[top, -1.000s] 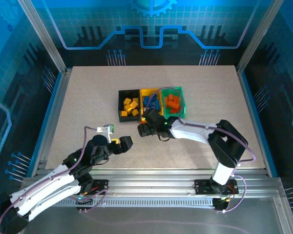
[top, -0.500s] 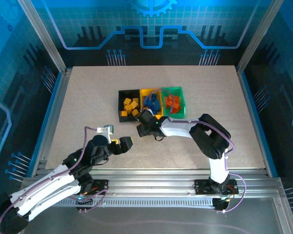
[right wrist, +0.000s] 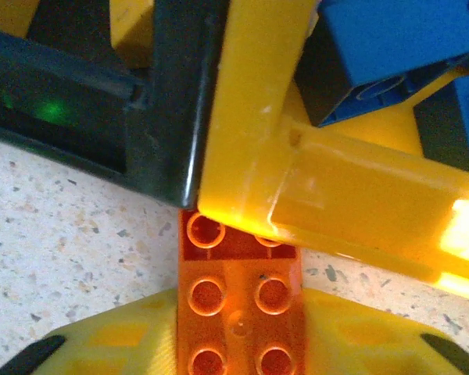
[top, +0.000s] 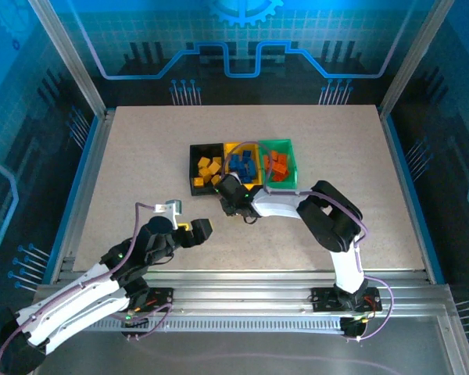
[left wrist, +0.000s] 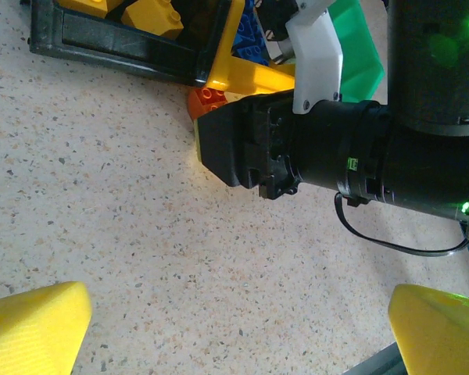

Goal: Sort the legos into containers by color

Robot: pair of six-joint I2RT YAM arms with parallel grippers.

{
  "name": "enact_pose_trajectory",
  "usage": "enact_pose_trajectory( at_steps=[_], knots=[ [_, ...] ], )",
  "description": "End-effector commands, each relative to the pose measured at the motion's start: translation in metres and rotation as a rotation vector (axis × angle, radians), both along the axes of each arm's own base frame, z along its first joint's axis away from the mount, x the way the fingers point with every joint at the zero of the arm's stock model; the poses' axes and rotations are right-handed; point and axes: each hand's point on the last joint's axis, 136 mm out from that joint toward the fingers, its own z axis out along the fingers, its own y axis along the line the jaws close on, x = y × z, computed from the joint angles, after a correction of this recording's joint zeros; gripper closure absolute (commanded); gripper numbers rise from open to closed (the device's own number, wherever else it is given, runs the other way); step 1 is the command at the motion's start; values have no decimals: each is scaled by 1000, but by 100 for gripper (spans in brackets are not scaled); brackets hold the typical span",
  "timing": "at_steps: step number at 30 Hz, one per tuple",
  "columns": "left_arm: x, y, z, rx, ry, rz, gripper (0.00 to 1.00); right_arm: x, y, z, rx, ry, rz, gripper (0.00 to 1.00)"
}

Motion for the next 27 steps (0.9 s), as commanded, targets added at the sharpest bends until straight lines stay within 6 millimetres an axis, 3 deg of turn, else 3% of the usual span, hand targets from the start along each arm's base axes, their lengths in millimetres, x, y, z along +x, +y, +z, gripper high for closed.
enact_pose_trajectory(
  at_steps=[1,7,14,16,20,24,27],
  knots=[
    [2,0,8,-10,-21,9,1,-15,-5,3,4,5,8,66],
    [2,1,5,-5,-14,12,1,-56,-13,42,115,-14,44,70],
    [4,-1,3,-7,-12,15,1,-78,-67,97,153,-107,-13,69],
    [4,-1,2,-6,-11,14,1,-73,-80,115,170,-132,-41,69],
    [4,-2,2,-9,-9,13,1,-41,-106,142,191,-155,-133,68],
    [4,-1,2,-9,-4,15,1,2,-124,141,161,-141,-222,67],
    [4,-2,2,-18,1,17,1,36,-138,123,124,-76,-304,68]
  ],
)
